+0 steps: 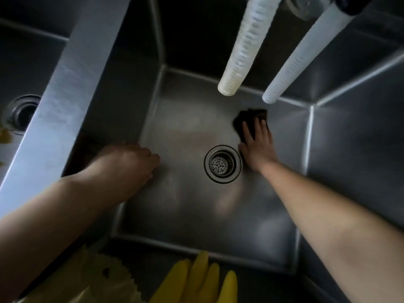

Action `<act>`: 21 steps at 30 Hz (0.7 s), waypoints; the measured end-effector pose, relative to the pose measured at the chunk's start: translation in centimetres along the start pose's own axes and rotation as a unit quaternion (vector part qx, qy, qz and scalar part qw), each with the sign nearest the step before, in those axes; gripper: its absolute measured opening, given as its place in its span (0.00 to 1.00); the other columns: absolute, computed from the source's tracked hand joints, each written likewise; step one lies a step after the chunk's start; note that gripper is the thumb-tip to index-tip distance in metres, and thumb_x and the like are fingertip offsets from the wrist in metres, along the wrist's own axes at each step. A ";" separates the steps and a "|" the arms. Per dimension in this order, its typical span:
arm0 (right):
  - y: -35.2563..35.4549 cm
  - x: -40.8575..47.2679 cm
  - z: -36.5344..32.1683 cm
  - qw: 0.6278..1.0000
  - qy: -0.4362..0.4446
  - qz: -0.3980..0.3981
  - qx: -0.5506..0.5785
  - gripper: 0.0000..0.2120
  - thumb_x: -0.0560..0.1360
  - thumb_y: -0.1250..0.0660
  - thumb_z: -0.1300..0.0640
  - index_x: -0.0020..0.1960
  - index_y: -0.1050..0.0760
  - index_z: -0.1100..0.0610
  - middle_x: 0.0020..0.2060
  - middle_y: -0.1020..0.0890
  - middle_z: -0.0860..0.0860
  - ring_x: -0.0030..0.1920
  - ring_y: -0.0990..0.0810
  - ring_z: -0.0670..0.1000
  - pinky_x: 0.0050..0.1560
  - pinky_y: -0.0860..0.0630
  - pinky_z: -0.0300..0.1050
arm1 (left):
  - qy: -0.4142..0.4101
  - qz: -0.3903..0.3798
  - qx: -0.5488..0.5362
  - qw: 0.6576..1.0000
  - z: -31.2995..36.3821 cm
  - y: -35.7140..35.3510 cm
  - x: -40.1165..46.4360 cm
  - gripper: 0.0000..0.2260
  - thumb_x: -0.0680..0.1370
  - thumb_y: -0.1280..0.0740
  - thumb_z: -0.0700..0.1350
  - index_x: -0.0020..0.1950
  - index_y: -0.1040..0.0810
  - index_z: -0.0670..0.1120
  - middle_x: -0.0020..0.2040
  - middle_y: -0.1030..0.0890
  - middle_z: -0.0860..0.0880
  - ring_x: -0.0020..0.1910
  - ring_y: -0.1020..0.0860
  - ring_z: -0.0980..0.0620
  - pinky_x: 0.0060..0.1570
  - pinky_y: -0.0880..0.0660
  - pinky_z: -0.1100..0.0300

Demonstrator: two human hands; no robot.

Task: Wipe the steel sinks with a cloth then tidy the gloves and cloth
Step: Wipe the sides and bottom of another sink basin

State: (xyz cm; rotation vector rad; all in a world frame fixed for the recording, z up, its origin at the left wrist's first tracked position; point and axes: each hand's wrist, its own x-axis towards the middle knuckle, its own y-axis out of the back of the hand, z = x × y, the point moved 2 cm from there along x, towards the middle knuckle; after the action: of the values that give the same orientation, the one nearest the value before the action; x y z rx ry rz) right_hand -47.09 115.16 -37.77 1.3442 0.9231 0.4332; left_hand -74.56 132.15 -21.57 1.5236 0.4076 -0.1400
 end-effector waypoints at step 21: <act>-1.2 -2.4 -12.0 0.951 0.307 0.032 -0.018 0.24 0.74 0.34 0.52 0.68 0.30 0.57 0.71 0.35 0.64 0.72 0.41 0.65 0.71 0.48 0.64 | 0.131 -0.153 0.020 0.979 -0.1 -0.8 0.5 0.10 0.80 0.43 0.47 0.60 0.29 0.48 0.55 0.21 0.50 0.54 0.22 0.50 0.42 0.38 0.61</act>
State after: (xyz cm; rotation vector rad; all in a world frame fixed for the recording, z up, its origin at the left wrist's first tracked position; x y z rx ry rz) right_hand -58.04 120.69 -37.67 1.2232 1.3727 0.9476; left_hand -74.34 132.24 -22.48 1.5161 0.8559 -0.1896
